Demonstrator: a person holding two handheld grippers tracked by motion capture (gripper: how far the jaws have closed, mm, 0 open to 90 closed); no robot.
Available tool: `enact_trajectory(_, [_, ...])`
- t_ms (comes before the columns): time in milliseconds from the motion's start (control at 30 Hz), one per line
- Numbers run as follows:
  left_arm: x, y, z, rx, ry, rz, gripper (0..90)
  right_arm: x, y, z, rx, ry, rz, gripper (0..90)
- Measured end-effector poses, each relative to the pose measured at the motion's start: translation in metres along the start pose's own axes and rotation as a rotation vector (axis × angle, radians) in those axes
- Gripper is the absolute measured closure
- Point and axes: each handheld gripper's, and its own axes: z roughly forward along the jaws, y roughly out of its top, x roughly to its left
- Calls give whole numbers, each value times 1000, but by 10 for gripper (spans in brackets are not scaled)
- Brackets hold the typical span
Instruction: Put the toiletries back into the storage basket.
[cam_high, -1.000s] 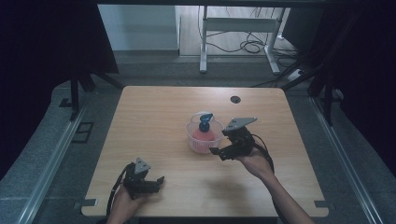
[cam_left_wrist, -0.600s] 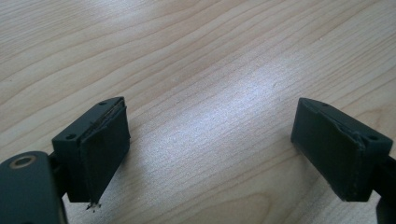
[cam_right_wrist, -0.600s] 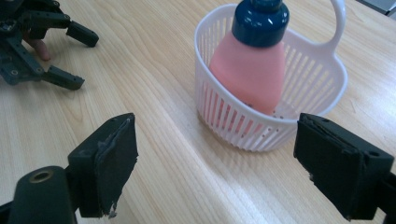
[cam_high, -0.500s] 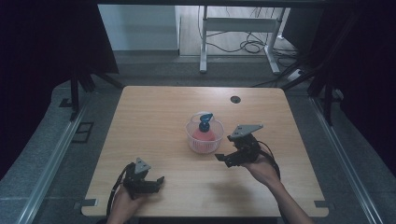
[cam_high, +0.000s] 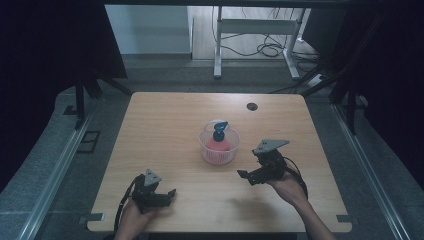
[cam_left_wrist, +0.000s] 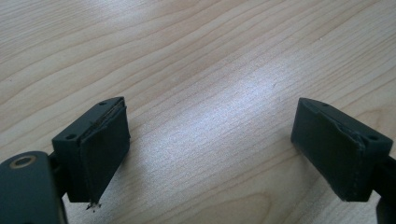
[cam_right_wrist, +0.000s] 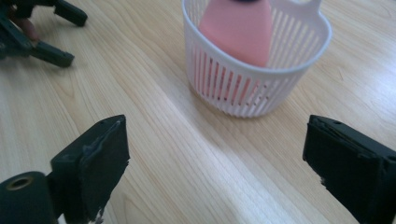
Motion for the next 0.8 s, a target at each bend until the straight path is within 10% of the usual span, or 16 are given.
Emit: enact_trajectory(800, [0,0,0,0,1,-4,113,0,-36,-17,17,-39,22,41])
